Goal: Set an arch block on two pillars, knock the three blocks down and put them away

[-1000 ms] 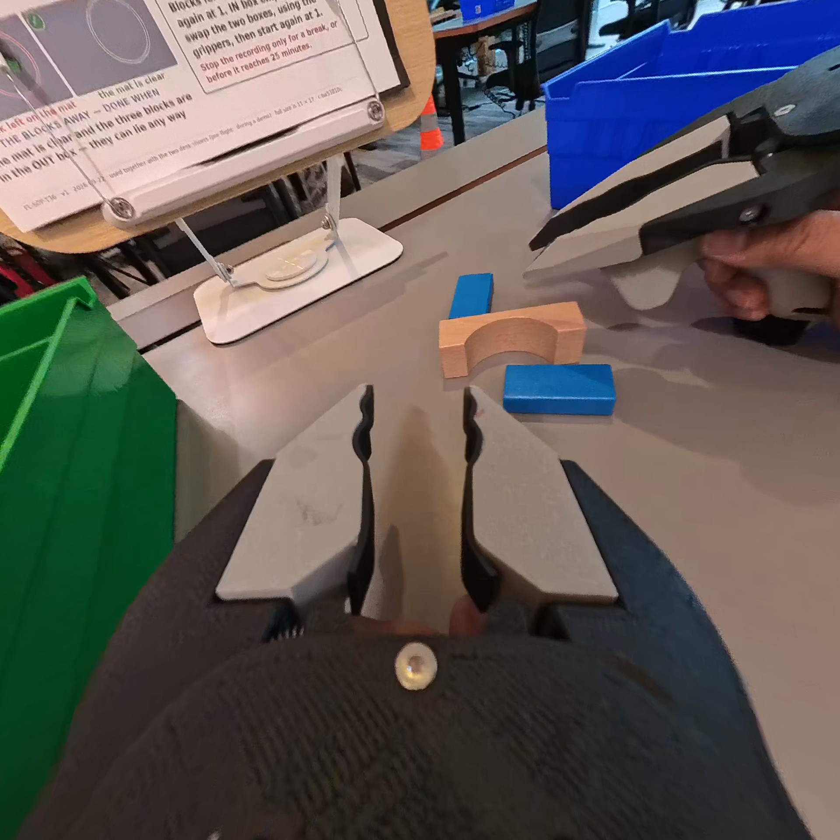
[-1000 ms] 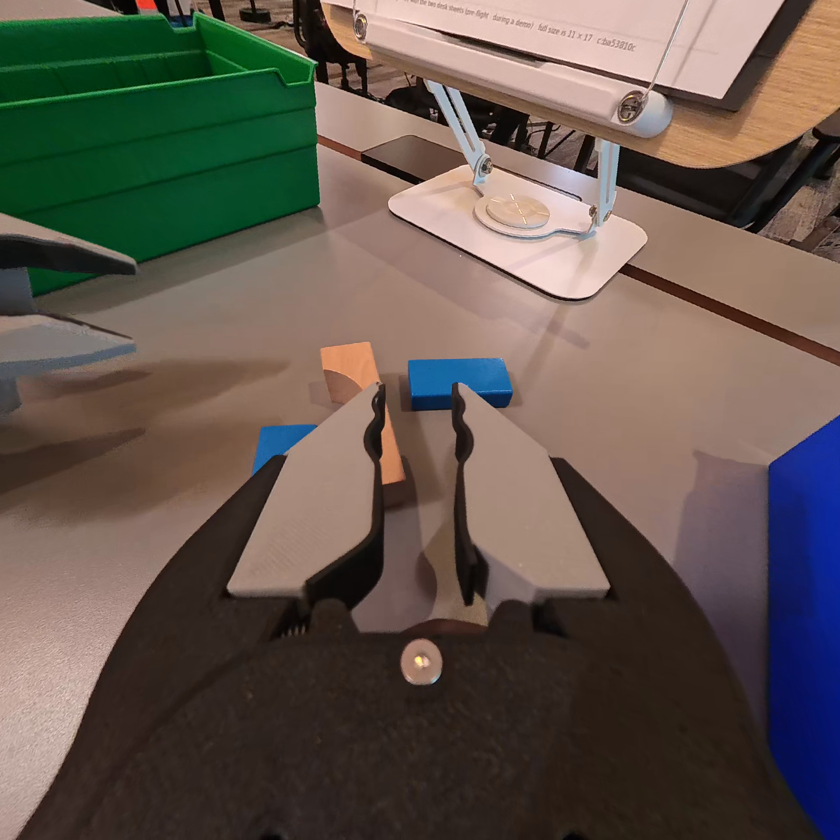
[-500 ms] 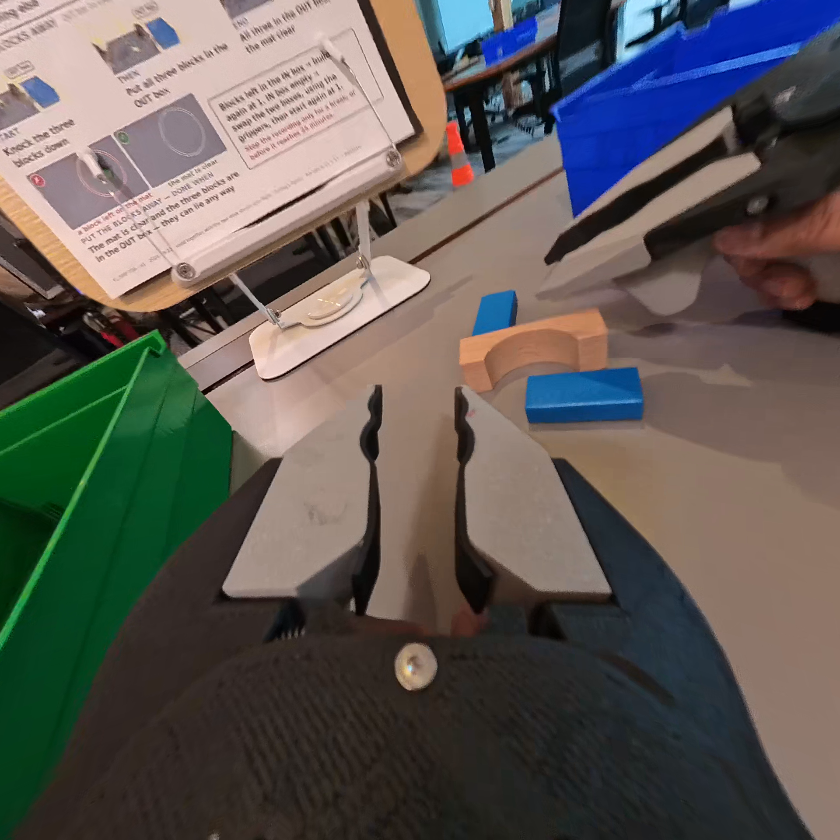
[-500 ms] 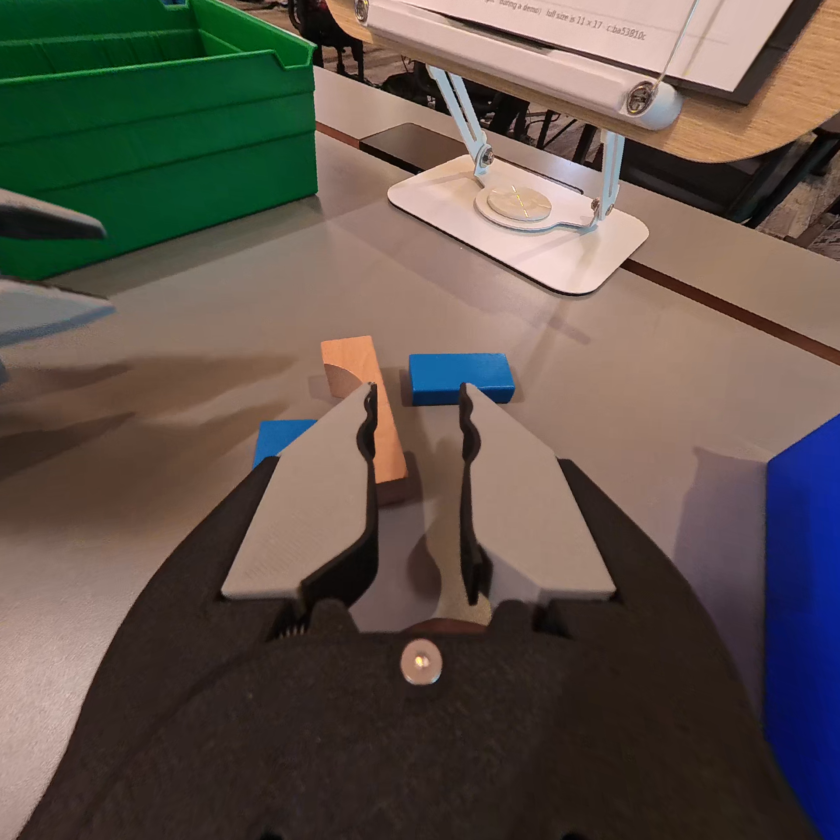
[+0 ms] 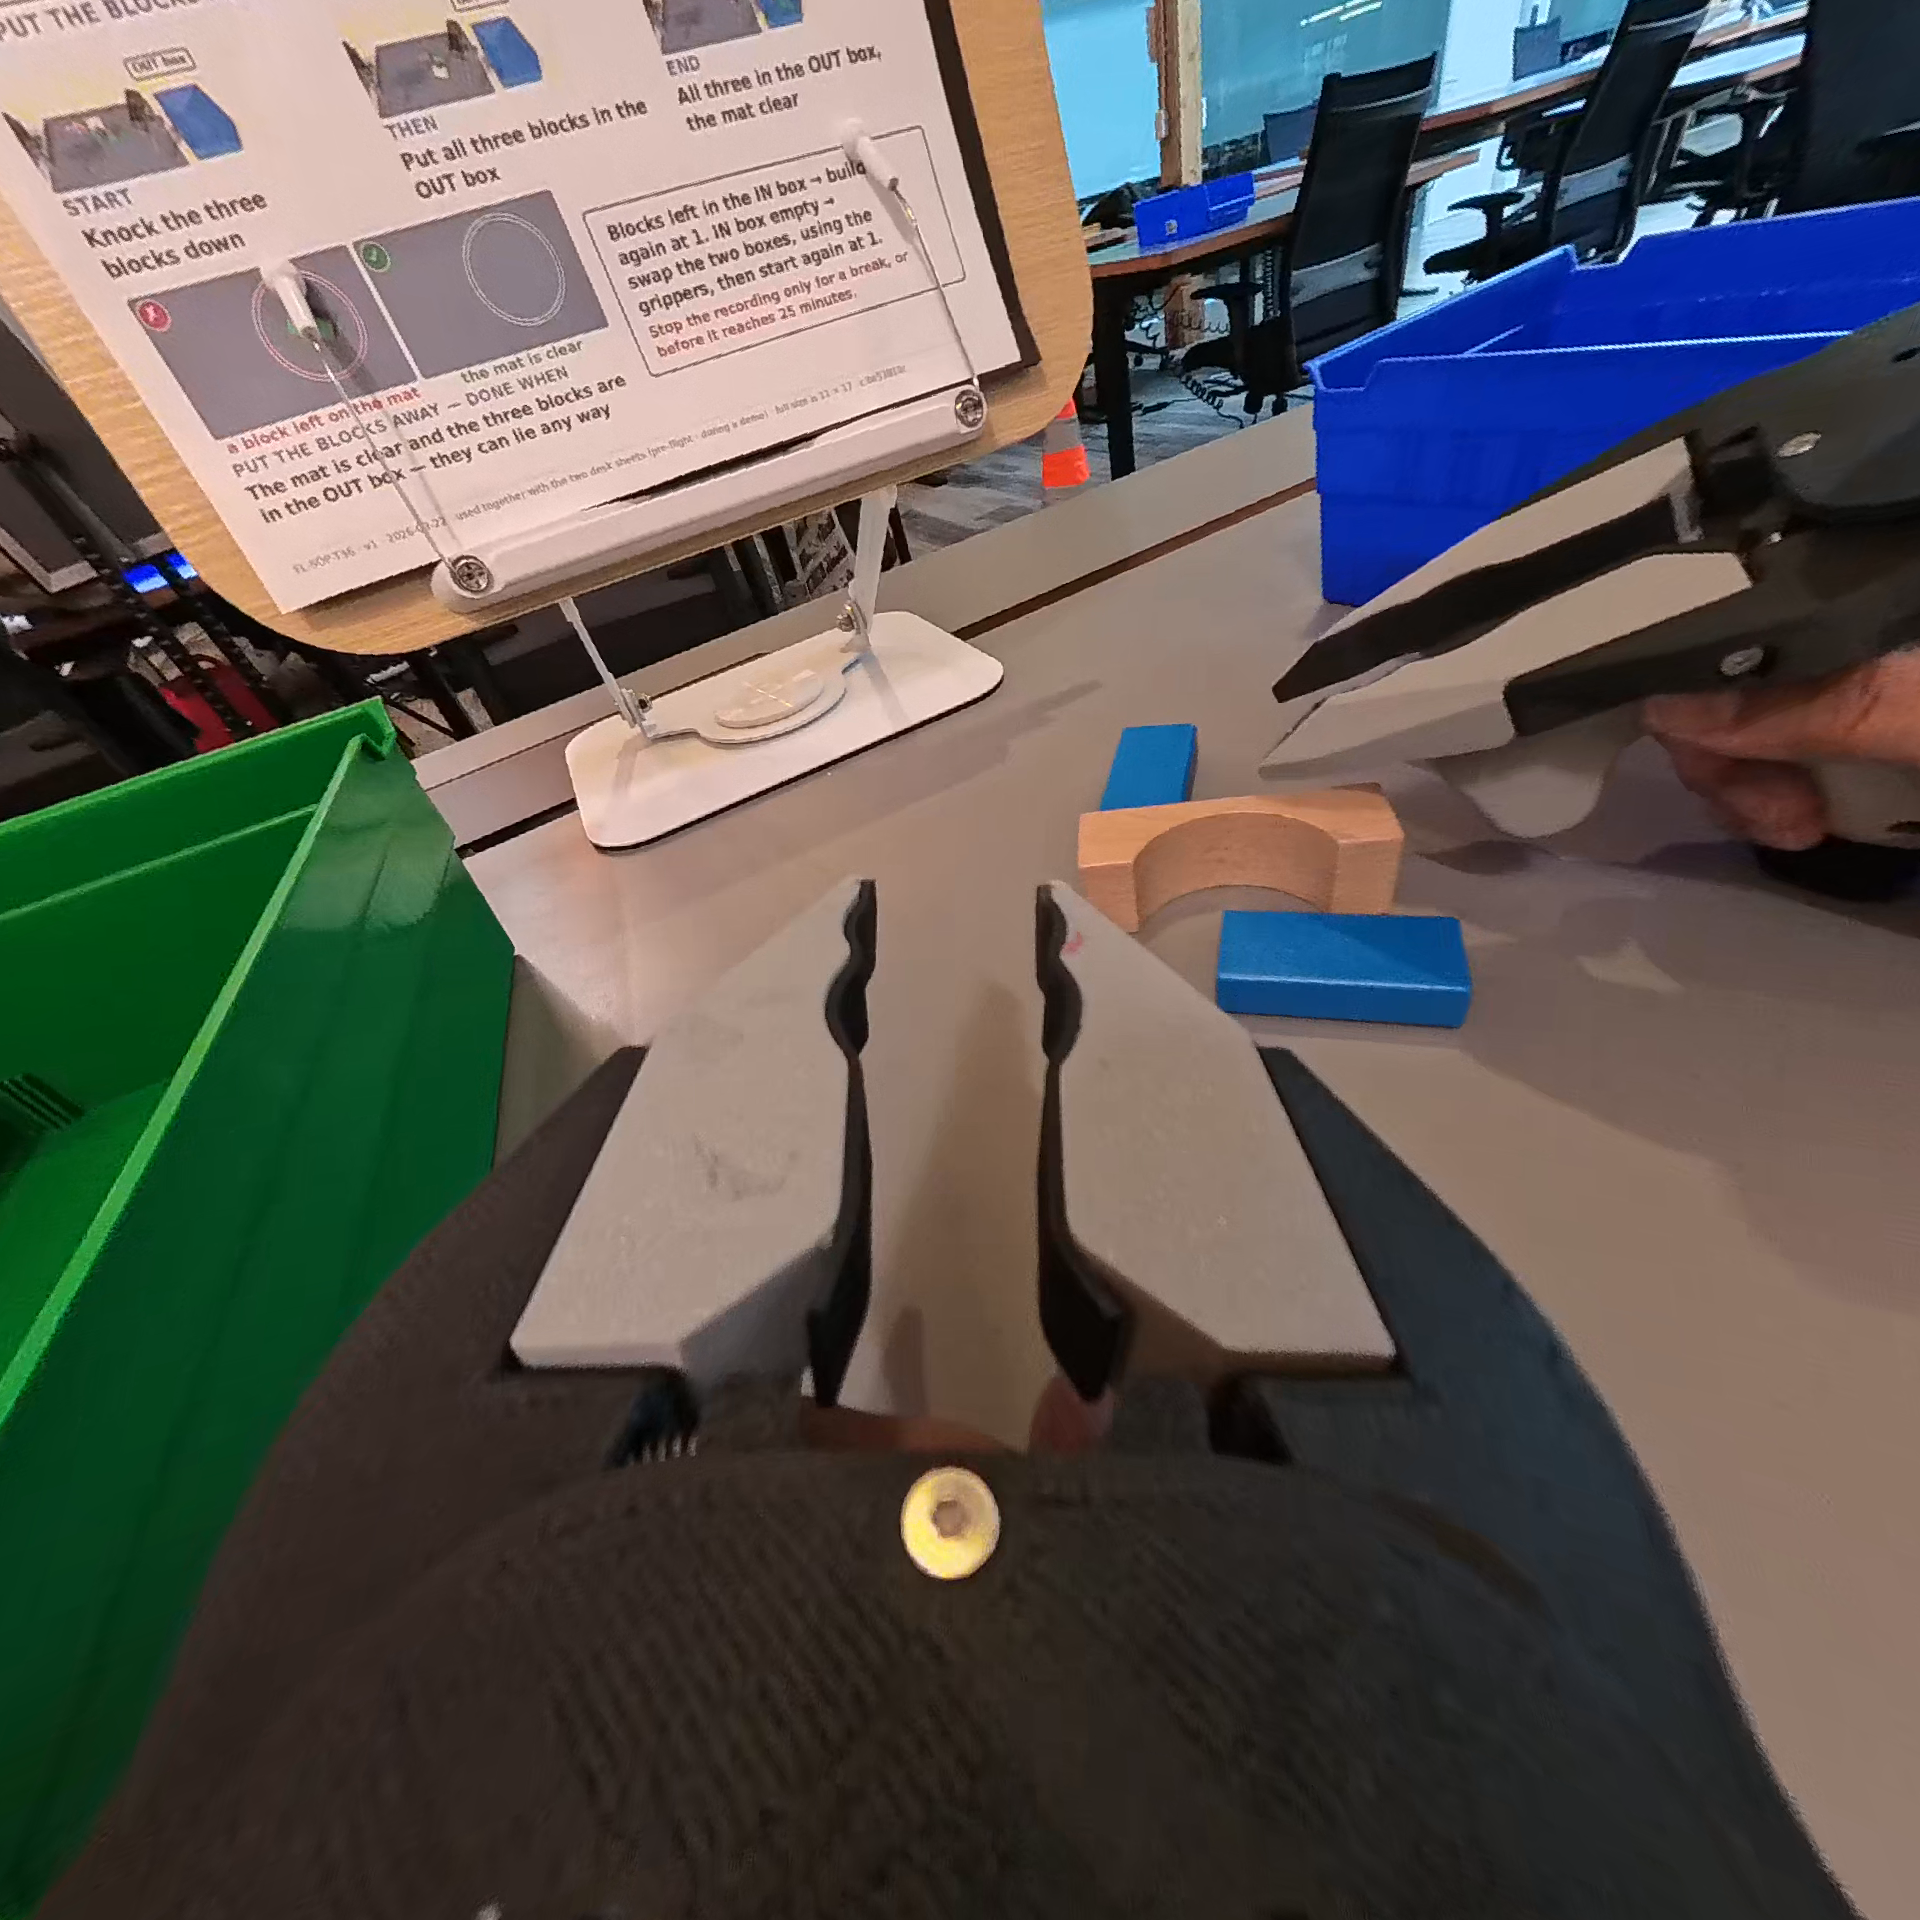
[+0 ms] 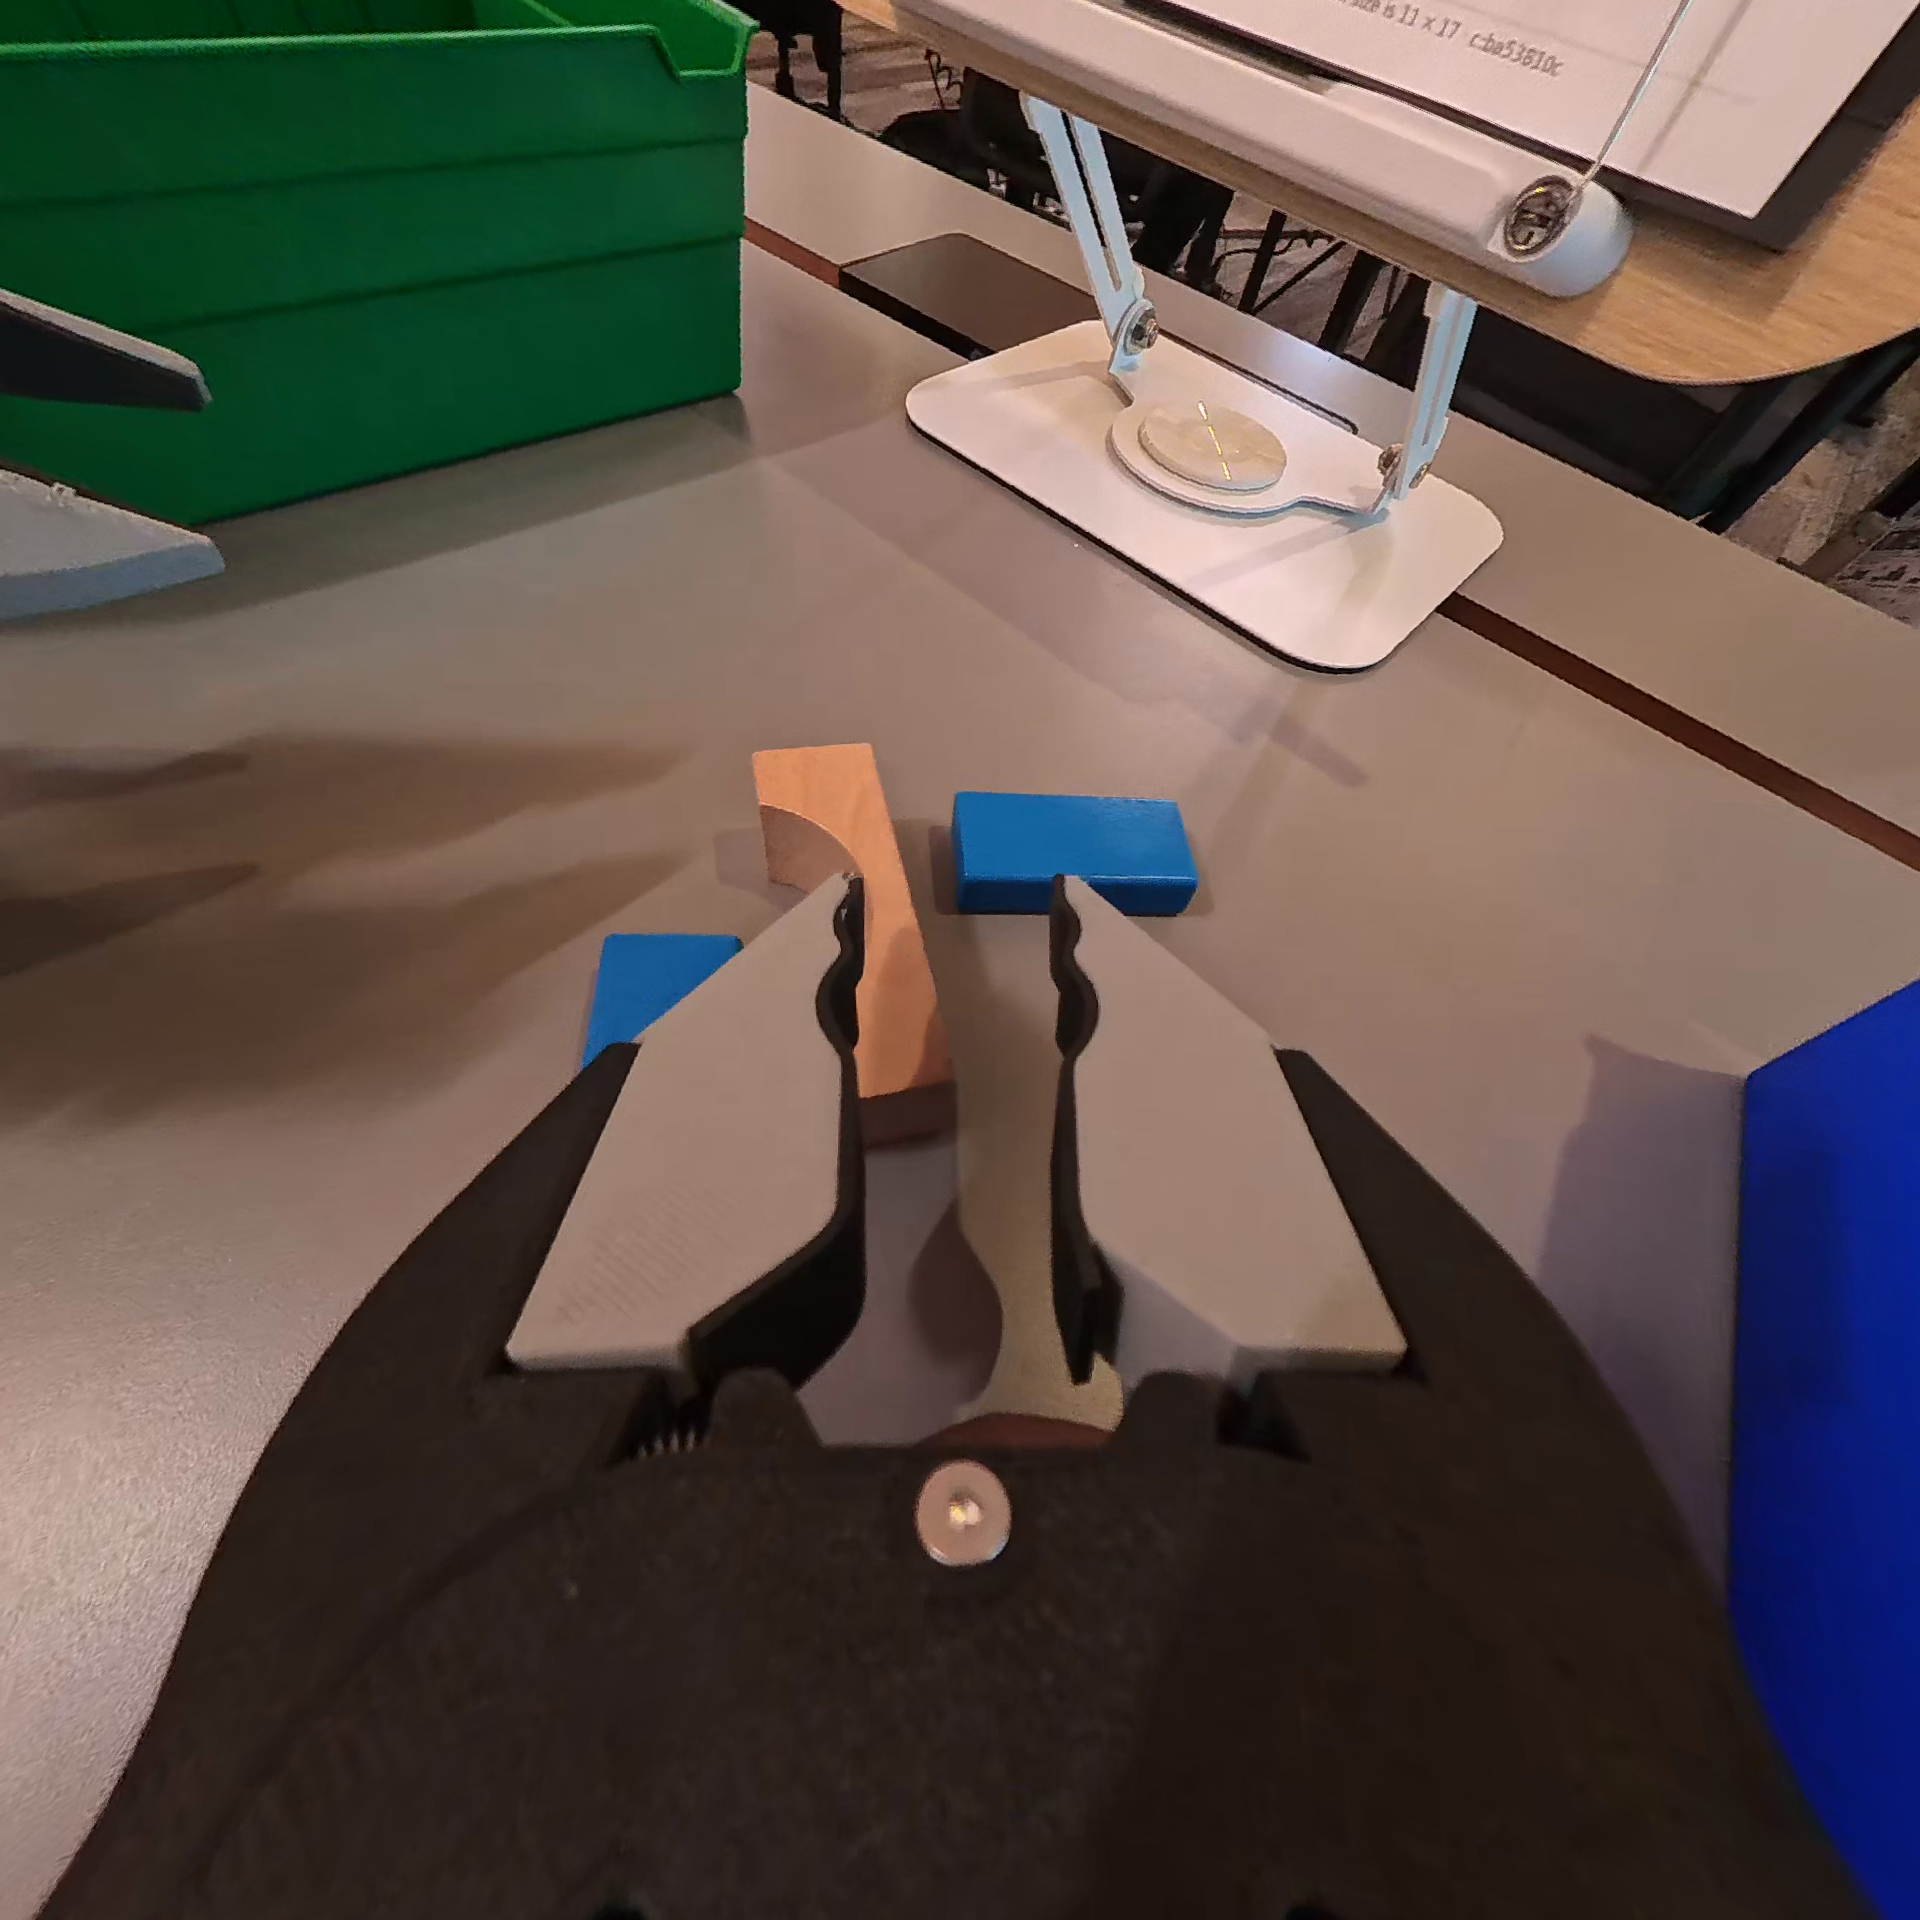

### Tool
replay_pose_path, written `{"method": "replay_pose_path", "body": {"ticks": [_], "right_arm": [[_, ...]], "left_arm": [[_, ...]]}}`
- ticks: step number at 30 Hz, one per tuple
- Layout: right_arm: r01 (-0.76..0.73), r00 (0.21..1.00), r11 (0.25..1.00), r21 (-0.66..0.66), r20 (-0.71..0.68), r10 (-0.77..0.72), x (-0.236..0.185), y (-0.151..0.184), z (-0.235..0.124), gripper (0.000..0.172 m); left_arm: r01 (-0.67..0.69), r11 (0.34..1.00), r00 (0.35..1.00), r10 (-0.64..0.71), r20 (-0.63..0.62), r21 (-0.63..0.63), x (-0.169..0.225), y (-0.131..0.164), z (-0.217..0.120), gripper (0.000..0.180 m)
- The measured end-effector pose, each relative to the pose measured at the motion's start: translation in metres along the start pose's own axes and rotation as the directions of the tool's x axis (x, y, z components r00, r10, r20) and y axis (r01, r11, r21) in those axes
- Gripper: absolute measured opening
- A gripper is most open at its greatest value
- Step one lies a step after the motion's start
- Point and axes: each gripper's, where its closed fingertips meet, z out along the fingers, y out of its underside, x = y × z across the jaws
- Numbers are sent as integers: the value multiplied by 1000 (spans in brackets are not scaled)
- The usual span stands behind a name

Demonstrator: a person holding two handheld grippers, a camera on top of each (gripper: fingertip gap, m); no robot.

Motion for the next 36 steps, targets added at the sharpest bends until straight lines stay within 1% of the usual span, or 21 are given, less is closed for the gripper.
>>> {"method": "replay_pose_path", "body": {"ticks": [4, 7, 8, 10, 15, 16, 17, 19, 21, 23, 26, 31, 34, 36], "right_arm": [[21, 1000, 1000, -12, 4, -21, -3, 1, 1, 31], [36, 999, 998, -48, -5, -36, -3, 7, 2, 27], [40, 999, 997, -64, -8, -41, -3, 9, 3, 24], [54, 998, 994, -97, -11, -55, -3, 15, 4, 13], [124, 992, 988, -93, 18, -123, -14, 14, 3, 0], [147, 988, 985, -91, 52, -143, -21, 15, 4, 6], [164, 985, 982, -95, 68, -157, -26, 15, 5, 18], [205, 978, 973, -103, 47, -201, -28, 16, 5, 22], [241, 970, 965, -108, 59, -235, -33, 17, 6, 33], [244, 970, 963, -112, 38, -241, -30, 17, 5, 31], [178, 981, 978, -112, -61, -185, -9, 14, 3, 30], [3, 1000, 992, -126, -3, -3, -1, 21, 2, 32], [-10, 999, 991, -133, 40, 16, -6, 22, 3, 25], [4, 997, 987, -162, 76, 8, -14, 26, 4, 25]], "left_arm": [[39, 999, 999, -39, -6, 3, -3, 0, 0, 28], [54, 999, 999, -54, -5, 3, -4, 0, 0, 28], [54, 999, 999, -54, -5, 4, -4, 0, 0, 28], [49, 999, 999, -49, -7, 4, -4, 0, 0, 28], [37, 999, 999, -37, -13, -3, -1, 1, 0, 29], [36, 999, 999, -36, -14, -2, -1, 1, 0, 29], [37, 999, 999, -37, -14, -2, -1, 1, 0, 29], [41, 999, 999, -41, -15, -3, -1, 1, 0, 29], [48, 999, 999, -48, -15, -2, -2, 1, 0, 29], [56, 998, 998, -56, -15, -1, -3, 1, 0, 29], [65, 998, 998, -65, -17, -1, -3, 1, 0, 30], [65, 998, 998, -65, -23, -6, -2, 1, 0, 30], [66, 998, 998, -66, -25, -7, -1, 1, 0, 30], [67, 998, 997, -67, -27, -8, -1, 2, 0, 31]]}}
